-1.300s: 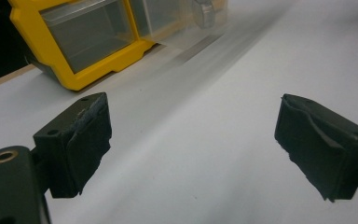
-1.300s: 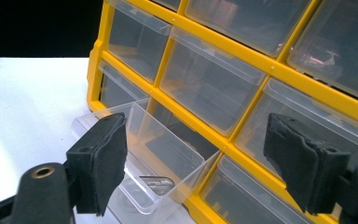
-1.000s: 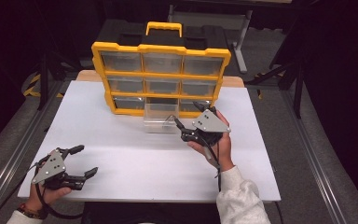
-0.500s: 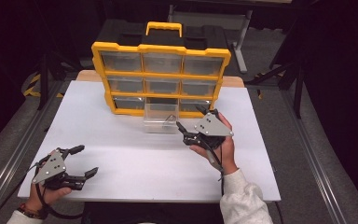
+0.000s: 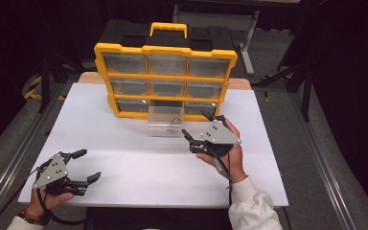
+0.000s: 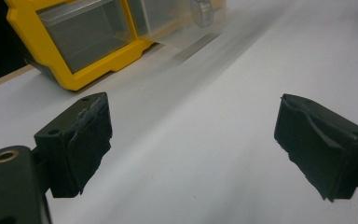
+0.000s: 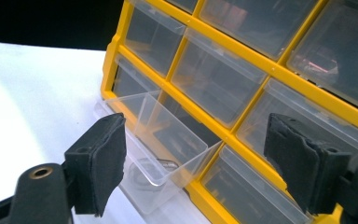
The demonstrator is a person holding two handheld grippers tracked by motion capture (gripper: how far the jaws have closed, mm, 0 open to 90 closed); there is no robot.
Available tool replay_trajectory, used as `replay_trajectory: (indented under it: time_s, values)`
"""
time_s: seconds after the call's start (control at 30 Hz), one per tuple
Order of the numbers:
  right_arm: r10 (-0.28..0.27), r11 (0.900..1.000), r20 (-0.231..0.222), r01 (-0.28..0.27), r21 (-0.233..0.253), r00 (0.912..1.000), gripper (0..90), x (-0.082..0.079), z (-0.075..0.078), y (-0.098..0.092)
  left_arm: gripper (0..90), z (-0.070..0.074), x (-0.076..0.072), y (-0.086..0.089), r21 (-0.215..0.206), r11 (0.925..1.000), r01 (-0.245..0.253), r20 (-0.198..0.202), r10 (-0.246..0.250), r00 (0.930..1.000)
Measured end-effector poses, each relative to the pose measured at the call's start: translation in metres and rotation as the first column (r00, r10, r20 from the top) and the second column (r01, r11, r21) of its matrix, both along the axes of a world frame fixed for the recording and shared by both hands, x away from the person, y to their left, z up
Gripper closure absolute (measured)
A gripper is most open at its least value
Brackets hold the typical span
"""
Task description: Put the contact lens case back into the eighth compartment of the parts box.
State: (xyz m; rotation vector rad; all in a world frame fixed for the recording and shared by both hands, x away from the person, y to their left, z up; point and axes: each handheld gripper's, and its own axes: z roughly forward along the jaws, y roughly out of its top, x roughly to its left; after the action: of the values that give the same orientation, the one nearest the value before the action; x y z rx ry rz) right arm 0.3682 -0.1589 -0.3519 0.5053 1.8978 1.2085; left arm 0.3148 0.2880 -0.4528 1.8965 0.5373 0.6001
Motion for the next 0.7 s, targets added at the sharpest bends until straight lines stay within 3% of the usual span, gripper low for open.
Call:
replay_trajectory:
  time_s: [0.7]
  values:
    - [-0.001, 0.999, -0.025, 0.000, -0.040, 0.9997, 21.9, -0.009, -0.016, -0.012, 12.3, 0.000, 0.000, -0.002, 0.019, 0.9998, 0.000, -0.002, 0.000, 1.0000]
